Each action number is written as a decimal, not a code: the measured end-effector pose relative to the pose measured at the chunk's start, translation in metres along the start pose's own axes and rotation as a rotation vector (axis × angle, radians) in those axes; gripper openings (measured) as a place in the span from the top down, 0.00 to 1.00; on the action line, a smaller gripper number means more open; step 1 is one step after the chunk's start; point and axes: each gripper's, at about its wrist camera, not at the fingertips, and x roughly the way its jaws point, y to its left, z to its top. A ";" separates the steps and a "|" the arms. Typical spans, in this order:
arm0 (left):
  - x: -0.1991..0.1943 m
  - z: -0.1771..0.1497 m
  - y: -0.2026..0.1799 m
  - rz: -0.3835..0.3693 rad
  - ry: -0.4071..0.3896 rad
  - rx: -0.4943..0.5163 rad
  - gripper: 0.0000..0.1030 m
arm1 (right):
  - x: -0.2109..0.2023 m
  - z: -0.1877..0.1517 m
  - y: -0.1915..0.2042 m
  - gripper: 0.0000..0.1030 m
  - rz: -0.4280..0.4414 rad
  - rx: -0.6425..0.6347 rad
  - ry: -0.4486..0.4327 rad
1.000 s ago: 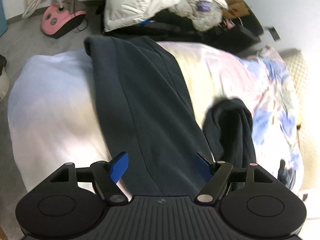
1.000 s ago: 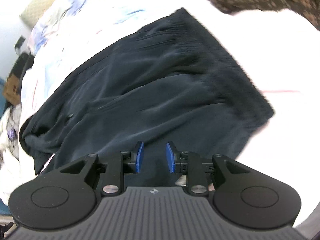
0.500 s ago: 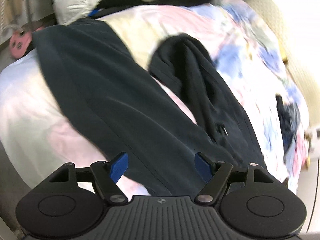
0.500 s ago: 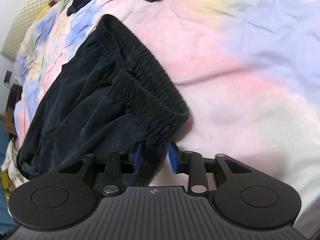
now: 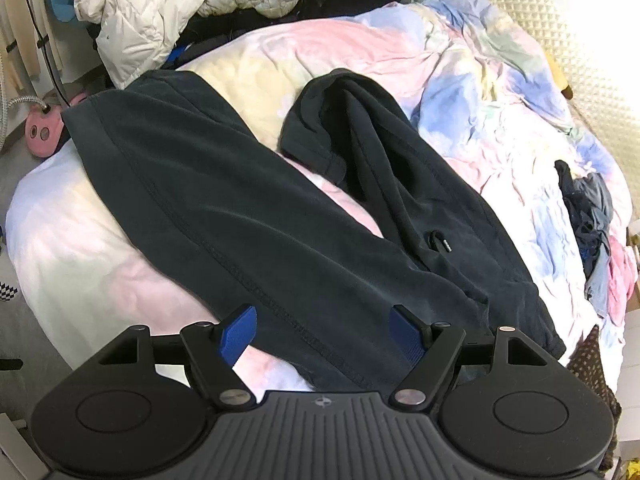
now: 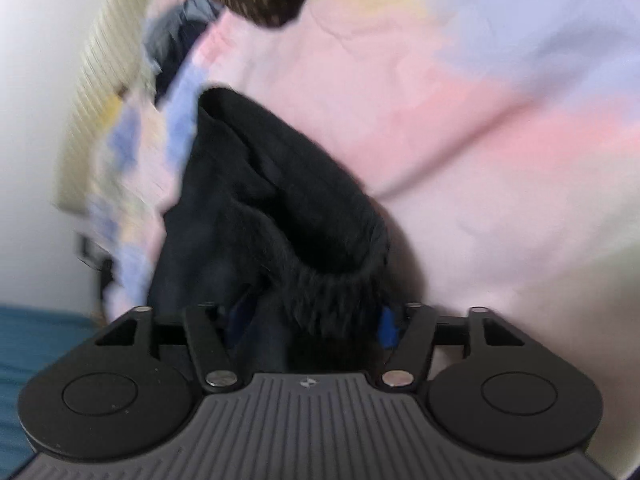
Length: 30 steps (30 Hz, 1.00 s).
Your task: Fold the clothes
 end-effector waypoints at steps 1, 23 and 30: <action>-0.001 0.000 -0.001 0.003 -0.001 -0.001 0.27 | 0.000 0.002 -0.001 0.32 0.029 0.022 -0.012; -0.003 -0.007 -0.015 -0.005 -0.020 -0.010 0.27 | -0.050 0.028 0.039 0.83 -0.064 -0.080 -0.118; -0.001 0.000 -0.007 -0.009 -0.018 -0.042 0.27 | -0.025 0.038 0.009 0.79 -0.166 -0.150 -0.028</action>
